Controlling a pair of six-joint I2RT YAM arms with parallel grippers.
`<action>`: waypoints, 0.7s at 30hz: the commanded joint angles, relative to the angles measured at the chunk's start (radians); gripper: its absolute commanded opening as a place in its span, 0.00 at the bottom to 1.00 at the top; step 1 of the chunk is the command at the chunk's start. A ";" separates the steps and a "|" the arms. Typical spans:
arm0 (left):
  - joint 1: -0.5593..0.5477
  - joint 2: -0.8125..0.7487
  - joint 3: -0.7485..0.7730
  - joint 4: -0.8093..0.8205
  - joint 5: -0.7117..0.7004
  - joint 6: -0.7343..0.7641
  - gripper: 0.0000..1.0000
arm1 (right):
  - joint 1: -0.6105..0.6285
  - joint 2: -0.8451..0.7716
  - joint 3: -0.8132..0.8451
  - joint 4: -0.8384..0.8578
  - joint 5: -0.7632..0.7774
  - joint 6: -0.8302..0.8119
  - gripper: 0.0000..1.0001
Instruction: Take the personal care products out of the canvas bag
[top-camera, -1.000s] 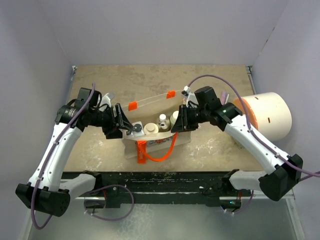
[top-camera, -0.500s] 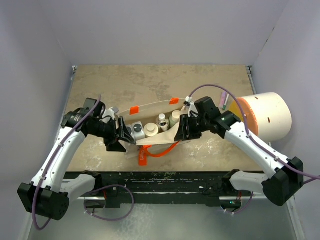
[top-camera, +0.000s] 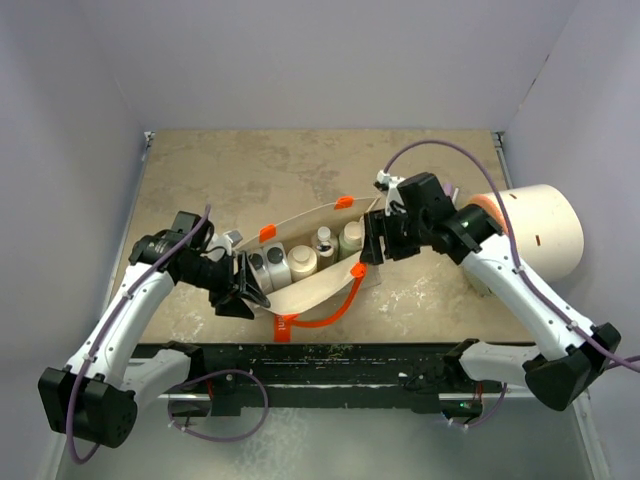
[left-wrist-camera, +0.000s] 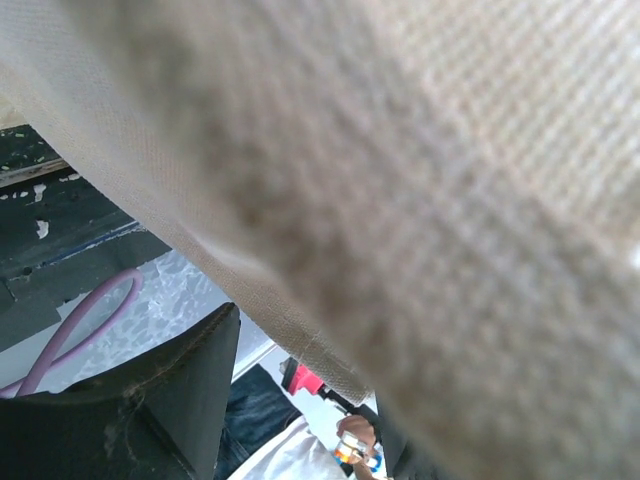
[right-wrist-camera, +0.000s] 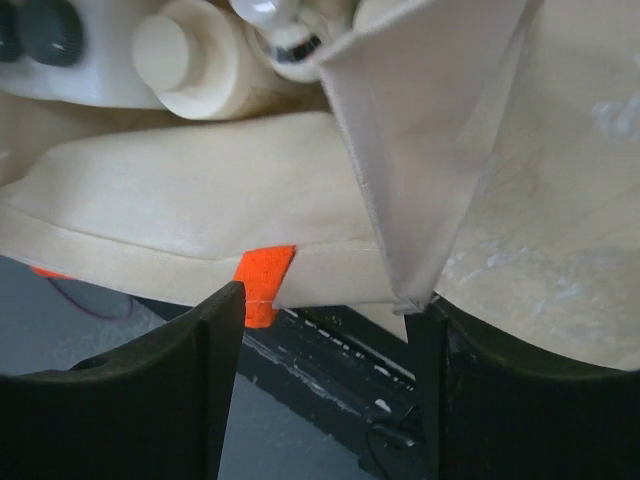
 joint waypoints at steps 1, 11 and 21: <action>0.001 0.007 -0.038 -0.016 -0.071 0.013 0.57 | -0.001 -0.016 0.168 -0.010 0.039 -0.171 0.67; 0.001 0.030 0.014 -0.026 -0.103 0.012 0.57 | 0.118 0.164 0.377 0.120 0.015 -0.293 0.71; 0.001 0.067 0.063 -0.023 -0.124 0.021 0.57 | 0.155 0.283 0.261 0.333 0.082 -0.303 0.66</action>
